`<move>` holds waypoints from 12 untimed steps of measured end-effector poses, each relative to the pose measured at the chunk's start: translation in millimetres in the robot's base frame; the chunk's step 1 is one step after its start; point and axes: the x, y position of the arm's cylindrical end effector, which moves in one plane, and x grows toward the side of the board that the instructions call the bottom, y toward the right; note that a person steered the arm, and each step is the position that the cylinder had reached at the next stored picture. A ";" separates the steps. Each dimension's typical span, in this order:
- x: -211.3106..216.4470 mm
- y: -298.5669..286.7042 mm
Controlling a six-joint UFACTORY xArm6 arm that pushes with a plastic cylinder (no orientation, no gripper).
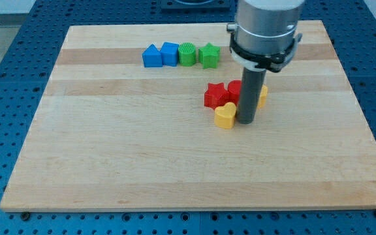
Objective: Slide the yellow heart to the left of the red star
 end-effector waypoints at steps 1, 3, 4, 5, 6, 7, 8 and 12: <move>2.5 -21.0; 7.9 -36.3; 11.1 -46.9; 27.2 -46.9; 27.7 -54.8; 27.7 -67.7; 26.3 -76.1; -16.3 -84.6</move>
